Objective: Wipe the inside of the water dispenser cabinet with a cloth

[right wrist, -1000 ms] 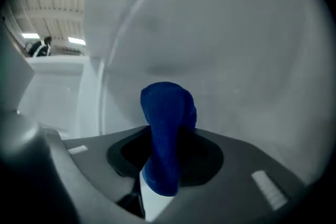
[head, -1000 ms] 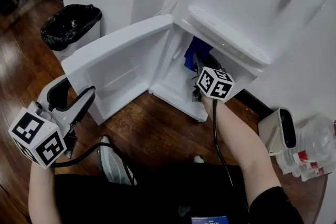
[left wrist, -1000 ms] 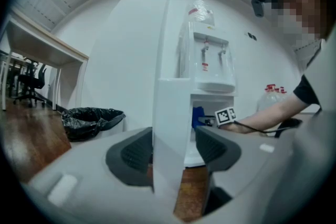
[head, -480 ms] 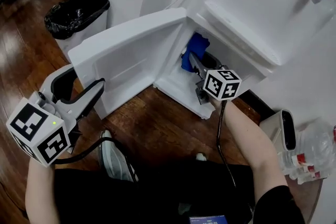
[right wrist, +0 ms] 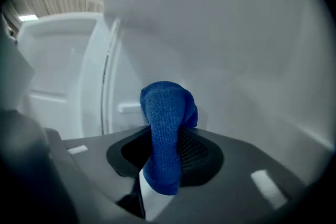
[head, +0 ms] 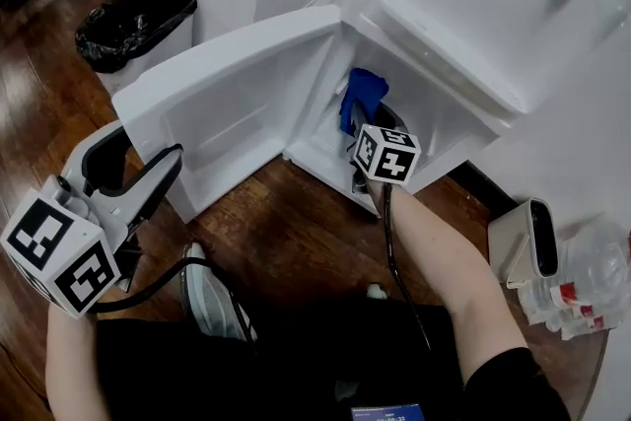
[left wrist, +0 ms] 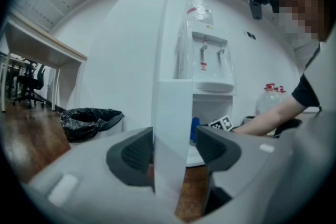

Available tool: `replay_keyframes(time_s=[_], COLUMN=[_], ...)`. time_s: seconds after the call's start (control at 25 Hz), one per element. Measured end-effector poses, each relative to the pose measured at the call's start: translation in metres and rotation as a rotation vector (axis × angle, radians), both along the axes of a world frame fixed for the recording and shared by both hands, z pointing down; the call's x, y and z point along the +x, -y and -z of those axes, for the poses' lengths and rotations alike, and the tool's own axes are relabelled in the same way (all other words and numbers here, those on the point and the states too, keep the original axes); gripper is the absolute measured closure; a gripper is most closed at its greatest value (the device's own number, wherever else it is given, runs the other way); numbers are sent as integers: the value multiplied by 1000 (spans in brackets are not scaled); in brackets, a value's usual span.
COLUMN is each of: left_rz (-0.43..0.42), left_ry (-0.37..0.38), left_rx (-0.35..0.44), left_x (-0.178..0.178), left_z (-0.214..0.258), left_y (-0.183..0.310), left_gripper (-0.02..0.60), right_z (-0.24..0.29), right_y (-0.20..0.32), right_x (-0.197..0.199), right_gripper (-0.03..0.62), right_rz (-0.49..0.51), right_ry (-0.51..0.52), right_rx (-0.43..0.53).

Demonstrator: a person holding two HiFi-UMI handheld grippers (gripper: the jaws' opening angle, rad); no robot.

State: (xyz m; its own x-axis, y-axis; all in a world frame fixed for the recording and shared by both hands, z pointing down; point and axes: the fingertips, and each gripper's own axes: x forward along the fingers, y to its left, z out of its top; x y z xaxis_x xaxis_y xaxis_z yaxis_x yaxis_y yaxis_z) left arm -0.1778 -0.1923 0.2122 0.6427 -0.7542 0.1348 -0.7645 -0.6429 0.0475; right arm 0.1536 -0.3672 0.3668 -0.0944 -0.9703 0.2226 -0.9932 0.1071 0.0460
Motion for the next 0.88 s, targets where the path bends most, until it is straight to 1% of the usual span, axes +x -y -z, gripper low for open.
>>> replay_keyframes(time_s=[0.08,0.2,0.24,0.32,0.36,0.44,0.56,0.76,0.88], left_rz=[-2,-31,-47,-66,-69,-67,-66,-56,-10], left_ry=[0,2,4,3,1,-3,-8,0,-1], left_rx=[2,3,1,-2,-2,-1,-6,-11,-8], left_x=[2,6,8,10,10,10,11,8,-2], left_z=[0,-2,-3,-3,-3,-2,-5,-10,-8], left_y=[0,0,-1,-1,-1,0,2,3,4], left_gripper=[330,330,330,330,330,330,330,330,330], right_z=[-17,-30,-34,-37,-37,-39,-47,-42,-43], right_y=[23,48,54,63,67,68,58,10,-30], right_x=[14,35,41,40,36,25,9,-31,-67], right_gripper=[461,461,459,453,453,453,462,470,470], right_rz=[-90,-176,-190,-183,-170,-140,-50,132,254], right_ry=[-47,-55,-52,-45,-36,17,97,130,171], right_rx=[-49,-80,-86,-82,-75,-72,-85,-91,-113])
